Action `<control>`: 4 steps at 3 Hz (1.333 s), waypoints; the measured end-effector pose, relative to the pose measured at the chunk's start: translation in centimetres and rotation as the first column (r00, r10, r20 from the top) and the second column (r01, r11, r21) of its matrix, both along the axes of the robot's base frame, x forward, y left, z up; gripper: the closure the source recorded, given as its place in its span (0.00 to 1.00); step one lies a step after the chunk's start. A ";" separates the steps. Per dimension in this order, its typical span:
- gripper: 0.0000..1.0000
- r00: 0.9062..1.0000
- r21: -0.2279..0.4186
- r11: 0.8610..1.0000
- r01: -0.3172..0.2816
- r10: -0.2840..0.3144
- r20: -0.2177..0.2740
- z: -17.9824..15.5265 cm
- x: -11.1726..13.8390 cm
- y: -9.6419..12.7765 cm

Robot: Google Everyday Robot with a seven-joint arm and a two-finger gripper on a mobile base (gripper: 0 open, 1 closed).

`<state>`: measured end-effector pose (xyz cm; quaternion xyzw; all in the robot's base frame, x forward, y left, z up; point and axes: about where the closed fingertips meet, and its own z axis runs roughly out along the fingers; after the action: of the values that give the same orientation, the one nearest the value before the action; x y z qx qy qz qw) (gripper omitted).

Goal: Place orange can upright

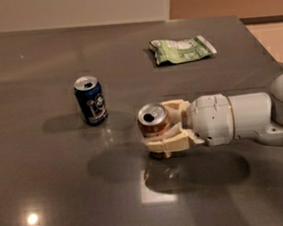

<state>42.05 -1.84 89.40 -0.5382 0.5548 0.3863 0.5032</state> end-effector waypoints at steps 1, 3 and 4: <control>0.59 0.999 0.044 0.998 0.036 -0.034 -0.039 -0.4 -0.1 -0.7; 0.13 0.998 0.088 0.995 0.049 -0.045 -0.047 -0.7 -0.1 -1.0; 0.00 0.998 0.087 0.995 0.045 -0.041 -0.045 -0.6 -0.2 -0.8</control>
Offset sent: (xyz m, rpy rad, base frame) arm 0.0012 -0.0234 -0.0160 0.1494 0.0549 -0.0791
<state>41.84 -2.64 88.75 -0.4949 0.5595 0.4110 0.5226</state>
